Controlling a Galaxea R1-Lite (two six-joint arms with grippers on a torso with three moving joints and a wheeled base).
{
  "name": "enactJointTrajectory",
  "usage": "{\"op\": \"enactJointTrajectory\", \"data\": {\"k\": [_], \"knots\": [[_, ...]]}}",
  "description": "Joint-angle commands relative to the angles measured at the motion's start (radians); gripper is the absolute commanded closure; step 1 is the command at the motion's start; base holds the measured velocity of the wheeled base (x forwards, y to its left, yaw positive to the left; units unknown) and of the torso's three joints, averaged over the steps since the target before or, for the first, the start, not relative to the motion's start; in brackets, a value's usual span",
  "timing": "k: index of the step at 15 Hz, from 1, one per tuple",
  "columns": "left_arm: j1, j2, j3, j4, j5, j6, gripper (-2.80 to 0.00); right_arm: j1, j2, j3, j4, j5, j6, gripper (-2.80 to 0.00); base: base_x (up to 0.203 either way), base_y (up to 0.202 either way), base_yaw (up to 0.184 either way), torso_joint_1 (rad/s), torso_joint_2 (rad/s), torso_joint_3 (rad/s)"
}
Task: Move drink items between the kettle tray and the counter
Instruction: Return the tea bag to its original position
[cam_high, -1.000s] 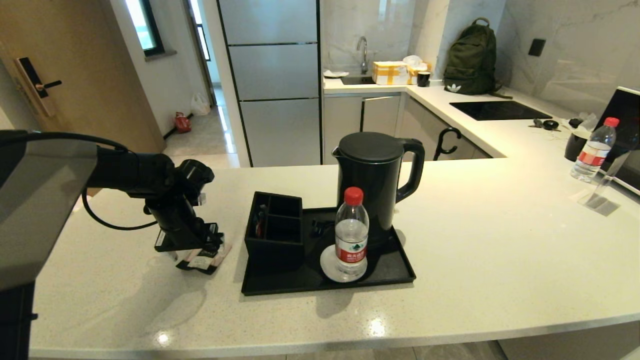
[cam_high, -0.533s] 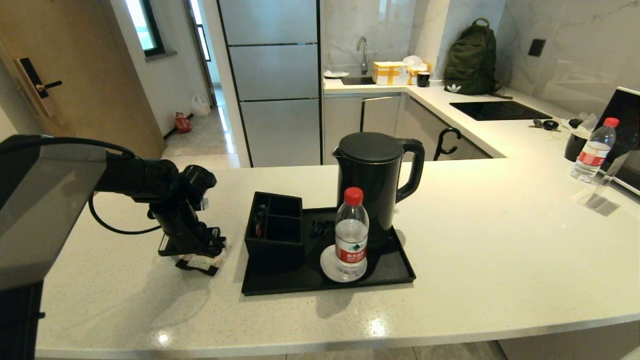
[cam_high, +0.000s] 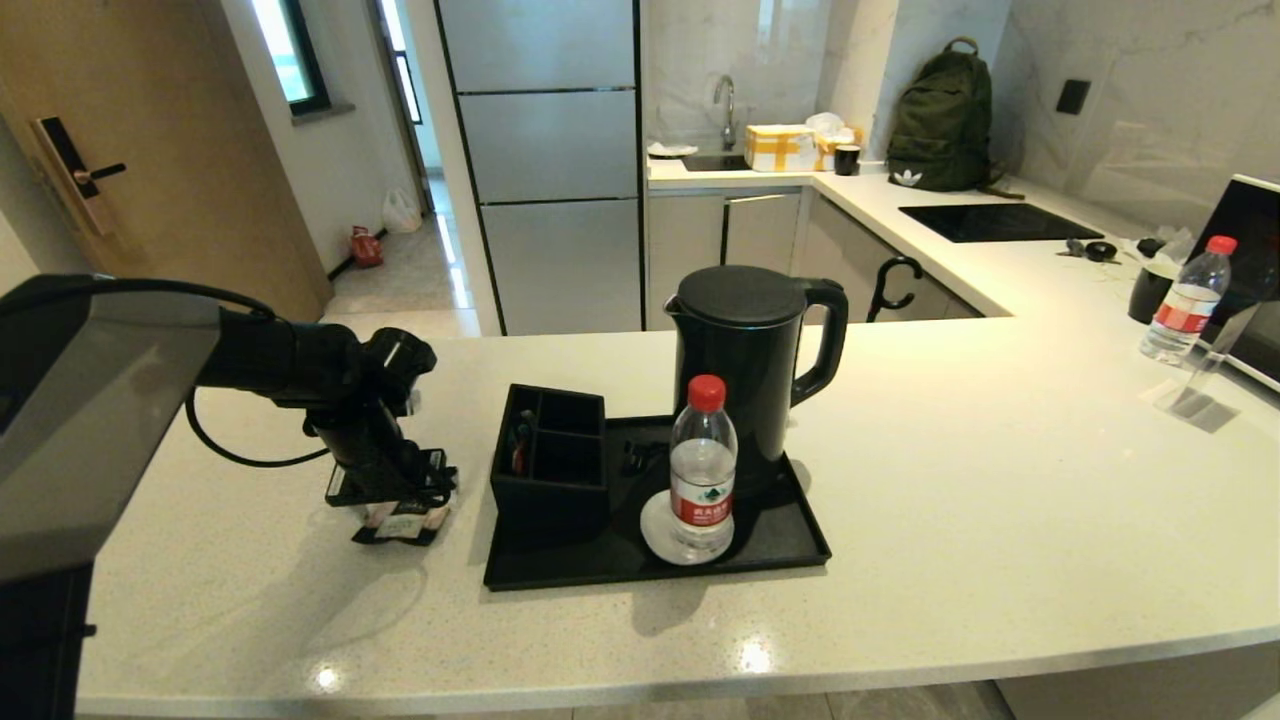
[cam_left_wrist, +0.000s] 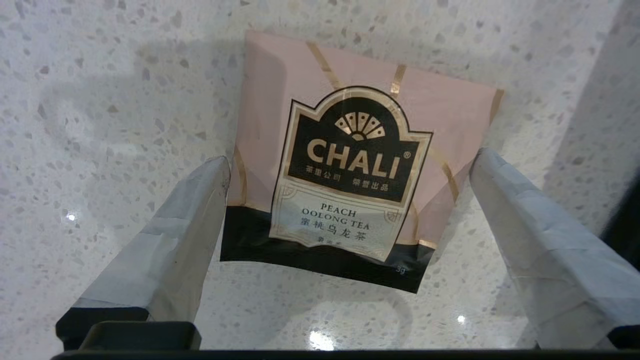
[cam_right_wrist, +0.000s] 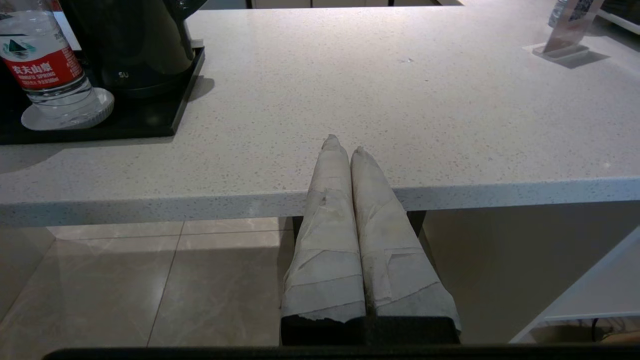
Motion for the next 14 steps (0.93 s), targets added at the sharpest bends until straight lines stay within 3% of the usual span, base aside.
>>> {"op": "enactJointTrajectory", "data": {"k": [1, 2, 3, 4, 14], "knots": [[-0.003, 0.015, -0.001, -0.001, -0.003, -0.003, -2.80, 0.000, 0.001, 0.000, 0.000, 0.000, 0.000, 0.00, 0.000, 0.000, 0.000, 0.000, 0.00, 0.000], [-0.003, 0.015, -0.001, -0.001, -0.003, -0.003, -2.80, 0.000, 0.001, 0.000, 0.000, 0.000, 0.000, 0.00, 0.000, 0.000, 0.000, 0.000, 0.00, 0.000], [-0.003, 0.015, -0.001, -0.001, -0.003, -0.003, -1.60, 0.000, 0.001, 0.000, 0.000, 0.000, 0.000, 0.00, 0.000, 0.000, 0.000, 0.000, 0.00, 0.000], [-0.003, 0.015, -0.001, -0.001, -0.003, -0.003, 0.00, 0.000, 0.001, 0.000, 0.000, 0.000, 0.000, 0.00, 0.000, 0.000, 0.000, 0.000, 0.00, 0.000], [-0.003, 0.011, -0.007, -0.002, -0.015, -0.009, 0.00, 0.000, 0.001, 0.000, 0.000, 0.000, 0.000, 0.00, 0.000, 0.000, 0.000, 0.000, 0.00, 0.000]]}}
